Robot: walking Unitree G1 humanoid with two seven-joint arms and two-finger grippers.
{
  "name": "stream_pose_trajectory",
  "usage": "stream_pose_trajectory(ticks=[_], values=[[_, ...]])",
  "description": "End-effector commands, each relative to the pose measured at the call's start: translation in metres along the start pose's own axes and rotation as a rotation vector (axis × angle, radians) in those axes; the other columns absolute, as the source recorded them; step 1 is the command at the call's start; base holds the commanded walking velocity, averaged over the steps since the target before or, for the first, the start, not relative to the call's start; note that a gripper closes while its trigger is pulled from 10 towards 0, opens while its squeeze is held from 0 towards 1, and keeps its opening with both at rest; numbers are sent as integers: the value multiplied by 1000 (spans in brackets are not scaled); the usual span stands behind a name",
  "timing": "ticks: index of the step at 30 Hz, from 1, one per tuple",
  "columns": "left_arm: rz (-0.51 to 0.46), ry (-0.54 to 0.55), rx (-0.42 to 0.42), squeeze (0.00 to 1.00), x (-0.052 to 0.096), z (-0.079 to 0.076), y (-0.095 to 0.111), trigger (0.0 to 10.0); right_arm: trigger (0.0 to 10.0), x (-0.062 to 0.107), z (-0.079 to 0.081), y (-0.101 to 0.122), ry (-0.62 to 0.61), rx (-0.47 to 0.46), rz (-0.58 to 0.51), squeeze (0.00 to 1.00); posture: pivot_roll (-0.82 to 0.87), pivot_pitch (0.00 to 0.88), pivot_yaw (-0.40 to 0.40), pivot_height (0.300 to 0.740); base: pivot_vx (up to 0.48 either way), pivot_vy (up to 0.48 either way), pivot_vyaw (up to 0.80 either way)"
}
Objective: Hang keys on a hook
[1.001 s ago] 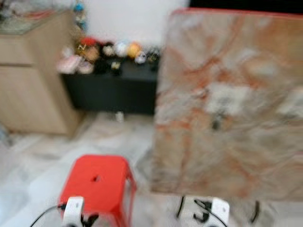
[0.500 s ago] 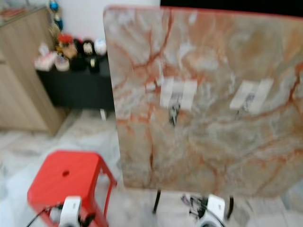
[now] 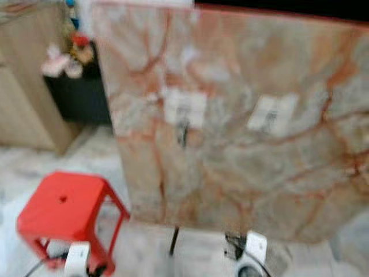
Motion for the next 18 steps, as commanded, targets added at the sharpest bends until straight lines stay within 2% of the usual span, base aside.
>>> stream_pose_trajectory(ticks=[1, 5, 10, 11, 12, 14, 16, 17, 18], values=[[19, -15, 16, 0, 0, -8, -6, 10000, 10000, -2, -12, 13, -37, -9, -39, 0, 2, 0, -60, 740, 0, -322, 0], [25, -20, 19, 0, 0, -10, -9, 10000, 10000, -5, -12, 32, -42, -39, -83, 0, -2, 0, -62, 740, 0, -321, 0], [25, -21, 22, 0, 0, -11, -9, 10000, 10000, -6, -11, 39, -38, -44, -106, 0, -1, 0, -64, 740, 0, -322, 0], [26, -22, 22, 0, 0, -11, -10, 10000, 10000, -6, -9, 45, -29, -47, -122, 0, -3, 0, -63, 740, 0, -322, 0], [28, -22, 21, 0, 0, -11, -10, 10000, 10000, -7, -7, 52, -29, -98, -144, 0, -3, 0, -63, 740, 0, -322, 0], [29, -22, 20, 0, 0, -12, -10, 10000, 10000, -7, -7, 59, -32, -139, -168, 0, -8, 0, -62, 740, 0, -281, 0], [30, -20, 23, 0, 0, -11, -10, 10000, 10000, -8, -6, 67, -32, -139, -189, 0, -9, 0, -62, 740, 0, 0, 0], [30, -18, 27, 0, 0, -11, -10, 10000, 10000, -8, -2, 81, -29, -124, -234, 0, -8, 0, -61, 740, 0, 0, 0], [30, -17, 27, 0, 0, -11, -11, 10000, 10000, -7, -1, 86, -28, -119, -250, 0, -8, 0, -61, 740, 0, 0, 0]])
Point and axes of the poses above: a point about 5 cm out from each wrist's last joint towards the gripper, its own x axis pointing back from the gripper into the wrist, its own y axis along the axis of the wrist's last joint, z = x × y, the point moved 6 cm from there along -x, pointing out of the wrist towards the gripper, and after that the axes turned 5 degrees about x, right-handed, at the moved point
